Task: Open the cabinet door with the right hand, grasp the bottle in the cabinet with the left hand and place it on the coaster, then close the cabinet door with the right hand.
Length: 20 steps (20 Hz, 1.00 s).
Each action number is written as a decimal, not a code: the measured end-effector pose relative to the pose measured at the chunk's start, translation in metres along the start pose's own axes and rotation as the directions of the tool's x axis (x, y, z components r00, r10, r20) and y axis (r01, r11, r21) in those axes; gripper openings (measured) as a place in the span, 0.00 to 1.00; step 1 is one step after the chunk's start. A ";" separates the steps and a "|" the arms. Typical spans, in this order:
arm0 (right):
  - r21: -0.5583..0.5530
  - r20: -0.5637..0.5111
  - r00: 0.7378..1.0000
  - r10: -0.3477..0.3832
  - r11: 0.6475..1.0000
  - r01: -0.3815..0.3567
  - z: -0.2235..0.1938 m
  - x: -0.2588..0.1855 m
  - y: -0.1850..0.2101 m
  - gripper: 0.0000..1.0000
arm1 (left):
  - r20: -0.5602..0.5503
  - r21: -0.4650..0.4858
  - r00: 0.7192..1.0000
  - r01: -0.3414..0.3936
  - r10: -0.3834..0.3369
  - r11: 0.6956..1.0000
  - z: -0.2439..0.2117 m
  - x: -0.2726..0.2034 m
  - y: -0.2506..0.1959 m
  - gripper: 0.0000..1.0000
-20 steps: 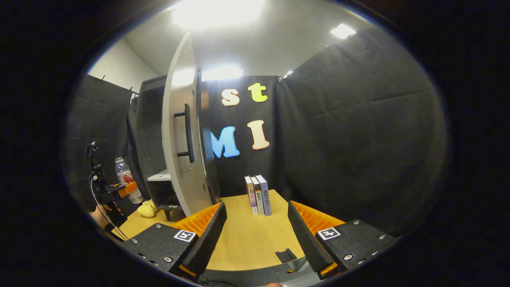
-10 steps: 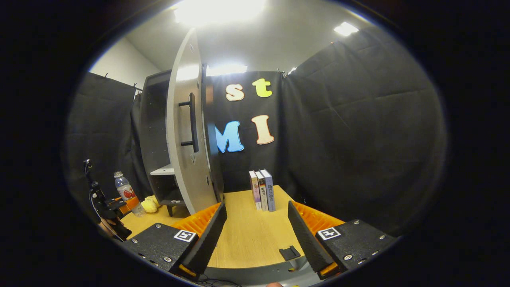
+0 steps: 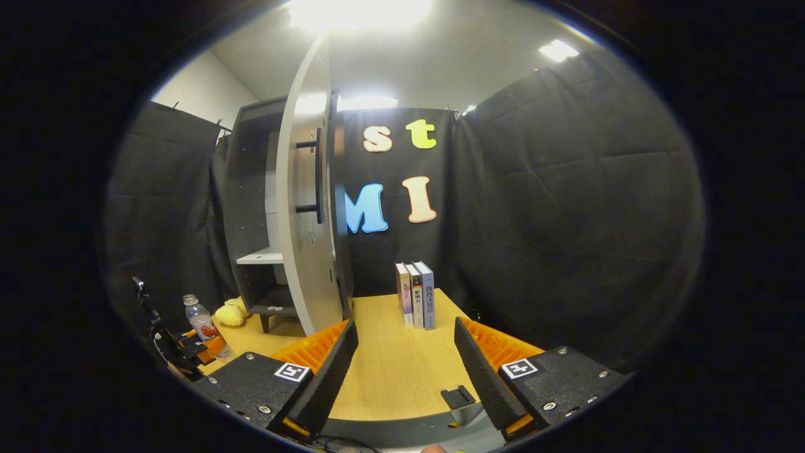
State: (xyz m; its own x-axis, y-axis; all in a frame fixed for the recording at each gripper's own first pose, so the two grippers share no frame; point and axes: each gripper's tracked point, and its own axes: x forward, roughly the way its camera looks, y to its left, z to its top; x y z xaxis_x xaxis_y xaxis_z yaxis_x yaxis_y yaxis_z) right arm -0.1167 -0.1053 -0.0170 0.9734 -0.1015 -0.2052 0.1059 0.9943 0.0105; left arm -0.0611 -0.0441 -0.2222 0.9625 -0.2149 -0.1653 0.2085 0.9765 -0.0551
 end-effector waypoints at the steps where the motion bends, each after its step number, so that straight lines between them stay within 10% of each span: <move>1: -0.006 -0.003 1.000 0.001 1.000 -0.001 -0.001 0.000 0.002 0.95 | -0.009 -0.004 1.000 0.004 -0.004 1.000 -0.008 -0.002 -0.001 0.77; 20: -0.124 -0.084 0.996 0.039 0.991 -0.049 -0.027 0.023 0.035 0.95 | -0.077 0.039 0.997 0.009 -0.005 0.999 -0.099 -0.006 -0.018 0.77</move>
State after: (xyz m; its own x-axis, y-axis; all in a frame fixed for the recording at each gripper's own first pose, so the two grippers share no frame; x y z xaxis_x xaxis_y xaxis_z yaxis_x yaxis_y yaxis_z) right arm -0.0964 -0.0721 -0.0474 0.9564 -0.0593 -0.2859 0.0317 0.9944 -0.1005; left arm -0.0879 -0.0617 -0.3179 0.9452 -0.2210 -0.2402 0.2233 0.9746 -0.0180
